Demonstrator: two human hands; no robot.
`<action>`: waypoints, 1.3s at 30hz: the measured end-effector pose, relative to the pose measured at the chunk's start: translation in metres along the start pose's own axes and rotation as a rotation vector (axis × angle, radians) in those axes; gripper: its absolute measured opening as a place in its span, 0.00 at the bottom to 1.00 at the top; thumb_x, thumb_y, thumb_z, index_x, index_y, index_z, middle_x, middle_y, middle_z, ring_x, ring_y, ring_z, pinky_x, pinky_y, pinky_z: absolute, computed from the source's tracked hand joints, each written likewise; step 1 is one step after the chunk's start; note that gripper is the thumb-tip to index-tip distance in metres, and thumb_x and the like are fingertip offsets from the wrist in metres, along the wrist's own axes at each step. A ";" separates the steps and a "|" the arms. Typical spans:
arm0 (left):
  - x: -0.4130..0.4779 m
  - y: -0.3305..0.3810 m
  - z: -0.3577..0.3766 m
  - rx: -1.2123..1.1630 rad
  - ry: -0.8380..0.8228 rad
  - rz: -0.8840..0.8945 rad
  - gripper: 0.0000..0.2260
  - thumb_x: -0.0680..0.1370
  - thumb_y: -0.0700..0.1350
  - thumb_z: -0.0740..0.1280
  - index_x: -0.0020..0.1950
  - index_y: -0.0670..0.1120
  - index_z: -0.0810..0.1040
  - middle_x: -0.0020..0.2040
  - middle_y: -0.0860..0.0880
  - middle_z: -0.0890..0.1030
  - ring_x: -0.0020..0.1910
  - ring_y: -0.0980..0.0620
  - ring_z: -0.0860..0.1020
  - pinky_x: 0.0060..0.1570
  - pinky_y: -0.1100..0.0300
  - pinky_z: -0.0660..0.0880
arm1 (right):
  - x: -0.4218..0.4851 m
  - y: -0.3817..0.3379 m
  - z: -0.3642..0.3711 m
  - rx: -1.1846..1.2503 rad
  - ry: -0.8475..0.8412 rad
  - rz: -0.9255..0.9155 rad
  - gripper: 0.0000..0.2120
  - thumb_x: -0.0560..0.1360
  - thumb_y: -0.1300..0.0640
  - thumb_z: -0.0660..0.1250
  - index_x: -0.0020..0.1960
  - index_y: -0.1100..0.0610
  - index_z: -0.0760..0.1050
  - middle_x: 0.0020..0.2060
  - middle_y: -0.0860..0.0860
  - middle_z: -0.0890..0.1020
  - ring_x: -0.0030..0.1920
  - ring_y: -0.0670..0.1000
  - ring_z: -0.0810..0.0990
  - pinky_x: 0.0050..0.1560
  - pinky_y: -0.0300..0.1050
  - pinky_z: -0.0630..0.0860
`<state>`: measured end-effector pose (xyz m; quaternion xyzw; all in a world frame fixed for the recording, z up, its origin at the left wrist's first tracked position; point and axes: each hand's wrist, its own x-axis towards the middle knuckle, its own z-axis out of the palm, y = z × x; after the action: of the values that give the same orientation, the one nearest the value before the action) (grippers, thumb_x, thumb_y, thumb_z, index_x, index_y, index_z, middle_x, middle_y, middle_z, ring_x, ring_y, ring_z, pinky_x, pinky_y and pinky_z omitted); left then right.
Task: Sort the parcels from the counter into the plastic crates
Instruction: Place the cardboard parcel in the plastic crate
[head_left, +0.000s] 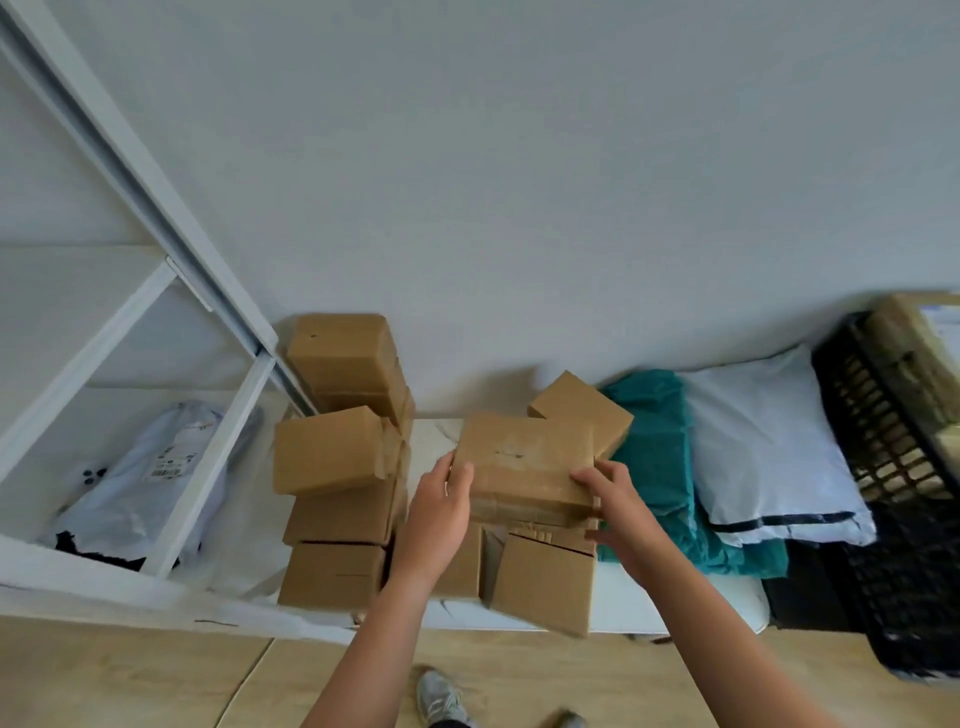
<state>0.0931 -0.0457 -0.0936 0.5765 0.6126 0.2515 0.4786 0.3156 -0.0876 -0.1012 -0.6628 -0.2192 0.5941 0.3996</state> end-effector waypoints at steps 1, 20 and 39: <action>-0.001 0.007 0.005 -0.070 -0.004 0.037 0.17 0.86 0.62 0.55 0.73 0.62 0.72 0.65 0.57 0.78 0.63 0.61 0.77 0.62 0.56 0.75 | -0.005 -0.005 -0.008 0.027 0.002 -0.061 0.23 0.81 0.46 0.68 0.73 0.47 0.65 0.64 0.52 0.77 0.62 0.56 0.79 0.64 0.61 0.79; -0.003 0.123 0.011 -0.367 0.093 0.492 0.24 0.83 0.60 0.66 0.78 0.59 0.68 0.74 0.61 0.73 0.71 0.64 0.73 0.61 0.68 0.76 | -0.059 -0.073 -0.065 0.328 -0.115 -0.427 0.33 0.76 0.42 0.74 0.77 0.42 0.66 0.66 0.53 0.81 0.59 0.56 0.86 0.56 0.61 0.83; 0.002 0.115 0.032 -0.566 -0.313 0.259 0.32 0.79 0.57 0.70 0.82 0.57 0.65 0.73 0.51 0.78 0.70 0.49 0.79 0.64 0.50 0.79 | -0.057 -0.061 -0.030 0.022 0.086 -0.628 0.28 0.76 0.37 0.72 0.72 0.40 0.67 0.63 0.45 0.80 0.61 0.46 0.82 0.53 0.42 0.83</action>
<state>0.1752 -0.0274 -0.0091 0.5255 0.3595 0.3786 0.6718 0.3443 -0.1036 -0.0186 -0.5827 -0.3897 0.4155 0.5797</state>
